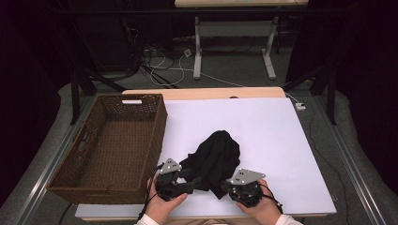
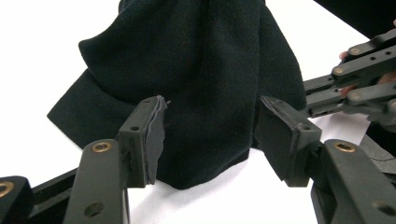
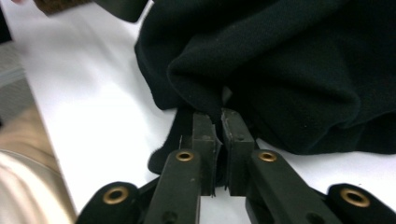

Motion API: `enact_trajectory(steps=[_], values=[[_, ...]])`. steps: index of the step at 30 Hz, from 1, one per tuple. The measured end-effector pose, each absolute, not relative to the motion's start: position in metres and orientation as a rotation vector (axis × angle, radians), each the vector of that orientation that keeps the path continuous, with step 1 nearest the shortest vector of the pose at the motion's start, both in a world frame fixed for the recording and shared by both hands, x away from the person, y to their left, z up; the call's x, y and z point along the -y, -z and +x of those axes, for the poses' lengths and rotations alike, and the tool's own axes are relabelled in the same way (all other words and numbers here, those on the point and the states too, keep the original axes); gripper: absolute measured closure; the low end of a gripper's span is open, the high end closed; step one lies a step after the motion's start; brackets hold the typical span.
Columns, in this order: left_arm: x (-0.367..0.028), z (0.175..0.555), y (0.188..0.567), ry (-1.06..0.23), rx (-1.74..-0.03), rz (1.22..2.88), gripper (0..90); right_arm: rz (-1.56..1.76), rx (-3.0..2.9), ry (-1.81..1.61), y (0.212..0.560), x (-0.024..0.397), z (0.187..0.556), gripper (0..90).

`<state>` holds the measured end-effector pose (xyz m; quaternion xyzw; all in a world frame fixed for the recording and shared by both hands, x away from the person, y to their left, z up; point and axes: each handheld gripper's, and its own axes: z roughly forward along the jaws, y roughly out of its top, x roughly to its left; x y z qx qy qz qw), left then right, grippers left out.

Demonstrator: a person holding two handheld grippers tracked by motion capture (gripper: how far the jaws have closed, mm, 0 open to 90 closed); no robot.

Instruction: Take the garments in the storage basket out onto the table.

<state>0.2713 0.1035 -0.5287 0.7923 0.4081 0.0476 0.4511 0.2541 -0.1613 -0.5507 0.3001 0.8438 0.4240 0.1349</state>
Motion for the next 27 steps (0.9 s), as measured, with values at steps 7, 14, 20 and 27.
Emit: enact_trajectory(steps=[7,14,20,27], values=[[-0.106,0.269,0.525,-0.168,-1.021,1.940,41.7,0.918,-2.455,-1.344,0.535,0.169,0.260,87.6],[-0.110,0.269,0.521,-0.193,-1.022,1.930,41.7,0.994,-2.356,-1.477,0.512,0.178,0.285,87.7],[-0.109,0.269,0.523,-0.204,-1.025,1.929,41.7,1.051,-2.283,-1.559,0.496,0.181,0.309,87.7],[-0.108,0.271,0.524,-0.215,-1.031,1.942,41.7,1.133,-2.192,-1.631,0.484,0.188,0.336,87.8]])
